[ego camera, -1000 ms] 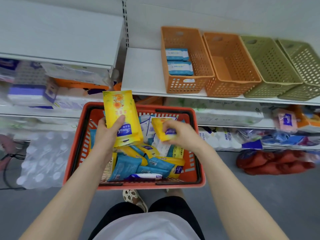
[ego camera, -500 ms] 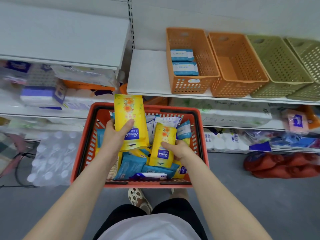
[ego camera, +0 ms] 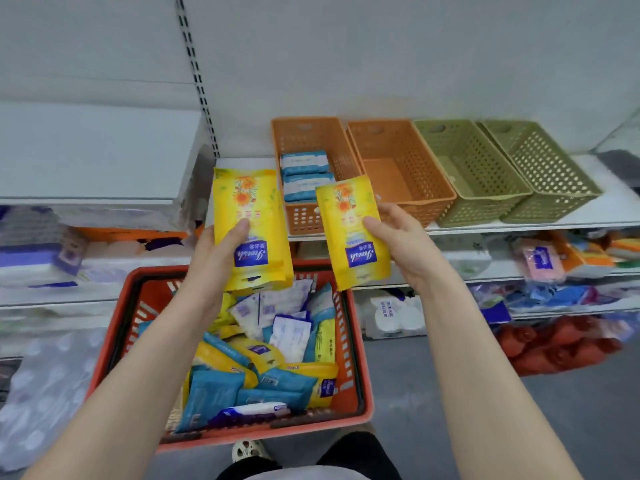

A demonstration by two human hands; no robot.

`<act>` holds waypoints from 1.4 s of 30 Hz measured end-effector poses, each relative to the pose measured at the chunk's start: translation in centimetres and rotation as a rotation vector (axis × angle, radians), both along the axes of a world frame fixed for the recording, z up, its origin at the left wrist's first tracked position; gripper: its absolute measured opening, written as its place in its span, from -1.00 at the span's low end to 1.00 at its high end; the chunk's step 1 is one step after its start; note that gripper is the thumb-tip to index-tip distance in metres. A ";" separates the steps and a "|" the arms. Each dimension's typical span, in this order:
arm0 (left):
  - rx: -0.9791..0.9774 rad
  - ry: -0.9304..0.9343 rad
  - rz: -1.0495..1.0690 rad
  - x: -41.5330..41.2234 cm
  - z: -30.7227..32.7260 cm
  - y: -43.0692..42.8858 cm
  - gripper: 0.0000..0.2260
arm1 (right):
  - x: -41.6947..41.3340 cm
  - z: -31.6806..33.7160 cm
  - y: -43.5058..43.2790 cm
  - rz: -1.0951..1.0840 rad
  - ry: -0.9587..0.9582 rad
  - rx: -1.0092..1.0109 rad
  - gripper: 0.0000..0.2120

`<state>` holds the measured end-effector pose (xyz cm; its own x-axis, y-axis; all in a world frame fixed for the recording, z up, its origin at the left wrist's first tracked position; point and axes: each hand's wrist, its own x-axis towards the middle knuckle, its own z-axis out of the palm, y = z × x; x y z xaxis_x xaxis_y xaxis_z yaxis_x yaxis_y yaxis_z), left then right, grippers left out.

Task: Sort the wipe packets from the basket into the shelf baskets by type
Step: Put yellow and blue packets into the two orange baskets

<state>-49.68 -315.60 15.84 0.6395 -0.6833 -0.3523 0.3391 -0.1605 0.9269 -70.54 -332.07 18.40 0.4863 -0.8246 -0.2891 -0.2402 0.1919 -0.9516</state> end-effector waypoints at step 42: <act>0.120 0.055 0.217 -3.9 2.3 -25.6 -0.44 | 9.5 -8.9 -32.7 0.776 1.188 -0.919 -0.31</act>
